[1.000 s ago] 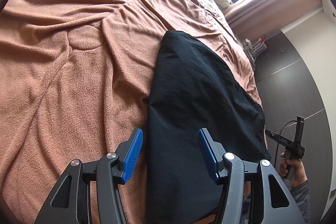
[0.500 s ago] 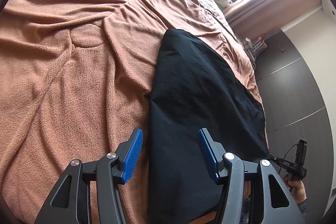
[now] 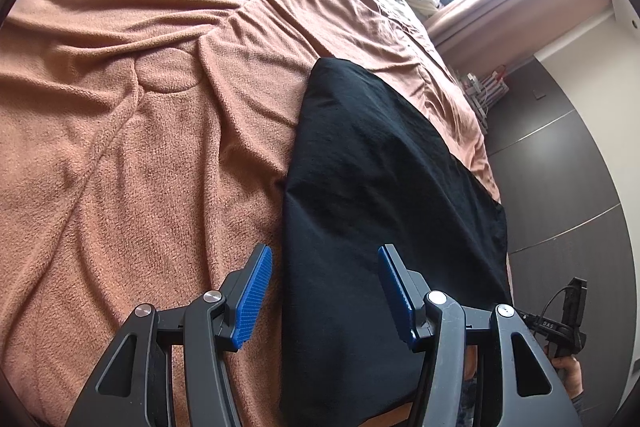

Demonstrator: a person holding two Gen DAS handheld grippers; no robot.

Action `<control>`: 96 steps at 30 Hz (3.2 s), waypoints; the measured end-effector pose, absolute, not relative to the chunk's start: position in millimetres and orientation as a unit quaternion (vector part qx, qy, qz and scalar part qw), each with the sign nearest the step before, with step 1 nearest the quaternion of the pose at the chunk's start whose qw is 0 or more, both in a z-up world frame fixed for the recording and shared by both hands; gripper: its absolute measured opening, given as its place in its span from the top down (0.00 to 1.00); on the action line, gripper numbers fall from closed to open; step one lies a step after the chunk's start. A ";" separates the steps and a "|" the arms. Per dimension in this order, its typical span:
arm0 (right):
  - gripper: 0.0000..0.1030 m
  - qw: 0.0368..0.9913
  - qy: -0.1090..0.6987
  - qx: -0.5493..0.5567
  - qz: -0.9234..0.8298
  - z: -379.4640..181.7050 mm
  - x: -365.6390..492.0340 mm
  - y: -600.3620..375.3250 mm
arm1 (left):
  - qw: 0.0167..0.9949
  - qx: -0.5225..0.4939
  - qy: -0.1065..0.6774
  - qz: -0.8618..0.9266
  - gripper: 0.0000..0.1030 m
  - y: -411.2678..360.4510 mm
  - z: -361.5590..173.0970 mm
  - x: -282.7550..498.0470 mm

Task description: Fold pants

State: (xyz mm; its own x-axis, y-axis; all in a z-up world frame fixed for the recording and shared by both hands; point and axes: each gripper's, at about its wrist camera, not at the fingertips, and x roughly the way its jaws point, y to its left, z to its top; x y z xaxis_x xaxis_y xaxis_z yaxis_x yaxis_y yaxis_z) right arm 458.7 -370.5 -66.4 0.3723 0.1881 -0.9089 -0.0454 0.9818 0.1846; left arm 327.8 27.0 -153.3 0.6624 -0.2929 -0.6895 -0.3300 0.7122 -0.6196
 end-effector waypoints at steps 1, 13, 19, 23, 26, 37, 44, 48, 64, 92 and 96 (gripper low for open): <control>0.82 0.825 0.554 0.086 0.074 -67.8 458.9 -374.6 | 0.829 -0.380 0.410 0.012 0.44 27.0 -153.2 327.6; 0.45 0.796 0.523 0.289 0.098 -104.1 438.3 -419.8 | 0.829 -0.381 0.409 0.011 0.44 28.3 -152.4 327.0; 0.48 0.777 0.488 0.381 0.115 -125.9 436.0 -430.9 | 0.828 -0.382 0.409 0.012 0.44 29.6 -152.6 327.0; 0.55 0.792 0.471 0.371 0.117 -114.1 430.5 -431.7 | 0.827 -0.387 0.407 0.013 0.44 32.1 -152.6 326.6; 0.59 0.798 0.468 0.360 0.122 -107.4 428.9 -431.1 | 0.829 -0.383 0.407 0.009 0.44 29.0 -150.9 328.0; 0.63 0.793 0.464 0.376 0.122 -128.8 440.6 -421.2 | 0.826 -0.369 0.425 -0.016 0.42 14.9 -152.4 338.4; 0.92 0.834 0.438 0.321 0.105 -98.5 439.4 -417.2 | 0.828 -0.363 0.428 -0.017 0.35 10.8 -150.8 340.1; 0.93 0.857 0.422 0.281 0.091 -73.8 439.1 -416.9 | 0.822 -0.366 0.436 -0.004 0.35 13.3 -157.1 341.6; 0.93 0.850 0.442 0.285 0.041 -90.8 435.5 -436.5 | 0.805 -0.397 0.441 -0.020 0.39 11.6 -170.0 350.6; 0.48 0.839 0.413 0.346 0.082 -103.9 380.0 -446.3 | 0.781 -0.453 0.423 -0.073 0.56 27.2 -192.6 377.7; 0.47 0.823 0.425 0.363 0.100 -124.9 384.0 -432.5 | 0.782 -0.453 0.422 -0.075 0.56 26.7 -192.8 384.1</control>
